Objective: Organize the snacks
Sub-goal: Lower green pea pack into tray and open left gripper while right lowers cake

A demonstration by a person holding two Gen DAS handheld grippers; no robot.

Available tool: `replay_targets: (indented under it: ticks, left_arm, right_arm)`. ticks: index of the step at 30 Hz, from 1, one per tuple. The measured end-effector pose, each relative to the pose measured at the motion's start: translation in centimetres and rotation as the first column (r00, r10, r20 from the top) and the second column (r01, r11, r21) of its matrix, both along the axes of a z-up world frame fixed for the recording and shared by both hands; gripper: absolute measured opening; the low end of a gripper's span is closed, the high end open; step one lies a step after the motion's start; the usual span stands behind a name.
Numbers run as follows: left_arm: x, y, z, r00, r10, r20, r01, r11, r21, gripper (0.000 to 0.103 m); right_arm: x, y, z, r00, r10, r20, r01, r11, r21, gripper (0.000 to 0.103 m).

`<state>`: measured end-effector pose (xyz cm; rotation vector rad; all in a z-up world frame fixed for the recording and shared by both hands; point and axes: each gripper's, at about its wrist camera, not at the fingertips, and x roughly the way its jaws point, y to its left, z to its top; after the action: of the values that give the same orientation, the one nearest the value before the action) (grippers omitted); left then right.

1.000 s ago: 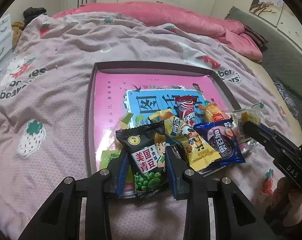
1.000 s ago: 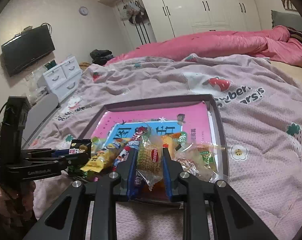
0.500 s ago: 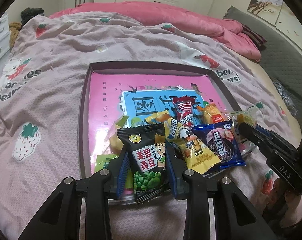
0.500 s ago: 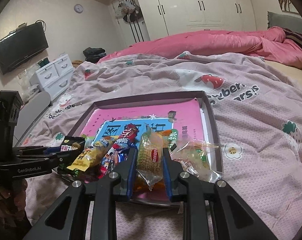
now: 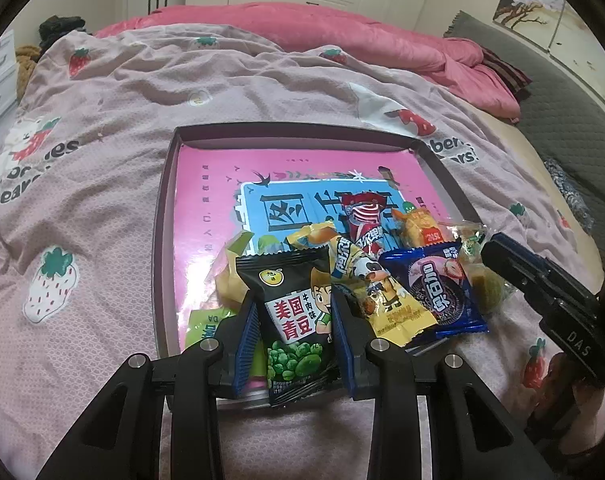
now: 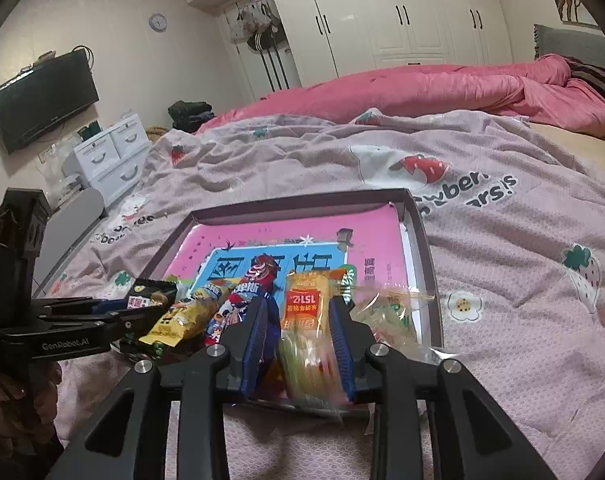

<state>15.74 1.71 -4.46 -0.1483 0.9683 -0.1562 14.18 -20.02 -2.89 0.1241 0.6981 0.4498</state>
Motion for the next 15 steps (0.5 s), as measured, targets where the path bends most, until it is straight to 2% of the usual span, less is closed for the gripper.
replay_targets:
  ticks: [15]
  left_arm:
    - [-0.24, -0.09, 0.35, 1.000, -0.007, 0.001, 0.007, 1.000, 0.004, 0.039]
  right_arm:
    - [-0.11, -0.56, 0.27, 1.000, -0.018, 0.003, 0.018, 1.000, 0.004, 0.039]
